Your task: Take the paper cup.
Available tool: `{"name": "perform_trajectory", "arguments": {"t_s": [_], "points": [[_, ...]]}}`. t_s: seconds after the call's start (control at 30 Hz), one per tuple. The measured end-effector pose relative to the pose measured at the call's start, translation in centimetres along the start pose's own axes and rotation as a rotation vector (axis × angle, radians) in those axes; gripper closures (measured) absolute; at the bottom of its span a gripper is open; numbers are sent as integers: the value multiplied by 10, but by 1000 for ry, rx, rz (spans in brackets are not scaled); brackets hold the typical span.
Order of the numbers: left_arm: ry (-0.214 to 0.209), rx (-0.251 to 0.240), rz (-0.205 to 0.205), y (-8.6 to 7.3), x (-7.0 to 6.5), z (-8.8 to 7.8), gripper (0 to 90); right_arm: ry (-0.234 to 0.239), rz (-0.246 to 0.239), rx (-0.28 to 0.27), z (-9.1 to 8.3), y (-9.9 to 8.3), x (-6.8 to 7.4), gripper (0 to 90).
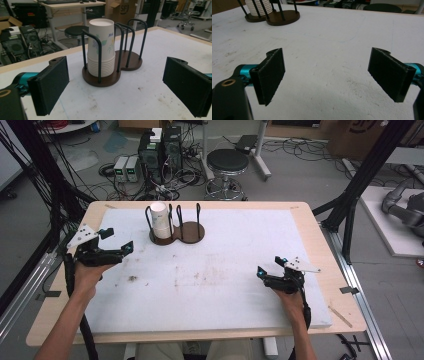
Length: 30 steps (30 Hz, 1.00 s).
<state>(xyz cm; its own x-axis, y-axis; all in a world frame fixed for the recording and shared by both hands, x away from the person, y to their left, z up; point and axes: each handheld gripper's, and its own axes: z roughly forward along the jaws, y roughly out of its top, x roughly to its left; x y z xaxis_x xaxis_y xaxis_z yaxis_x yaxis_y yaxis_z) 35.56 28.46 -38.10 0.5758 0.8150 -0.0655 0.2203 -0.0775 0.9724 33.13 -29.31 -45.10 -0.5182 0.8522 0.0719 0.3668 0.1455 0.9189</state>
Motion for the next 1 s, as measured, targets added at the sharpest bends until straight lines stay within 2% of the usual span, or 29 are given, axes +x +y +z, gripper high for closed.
{"name": "perform_trajectory", "arguments": {"t_s": [0.07,0.2,0.3,0.33,0.47,0.7,0.87,1.0], "points": [[-17,7,12,7,4,6,66,-2,-3,2,0,0,0,145],[-61,24,6,21,14,21,66,-1,-2,2,0,0,1,145],[-72,21,18,30,19,27,66,-1,-6,1,0,0,1,145],[-94,19,25,39,25,35,66,0,-7,1,0,0,1,145],[-119,31,25,50,33,48,66,-2,-5,1,0,0,1,145],[-202,83,48,73,42,80,66,-11,-4,12,1,0,1,145],[-233,106,68,85,43,97,66,-5,-4,13,1,1,1,145],[-254,158,89,93,50,109,66,-1,-3,13,1,1,0,145]]}}
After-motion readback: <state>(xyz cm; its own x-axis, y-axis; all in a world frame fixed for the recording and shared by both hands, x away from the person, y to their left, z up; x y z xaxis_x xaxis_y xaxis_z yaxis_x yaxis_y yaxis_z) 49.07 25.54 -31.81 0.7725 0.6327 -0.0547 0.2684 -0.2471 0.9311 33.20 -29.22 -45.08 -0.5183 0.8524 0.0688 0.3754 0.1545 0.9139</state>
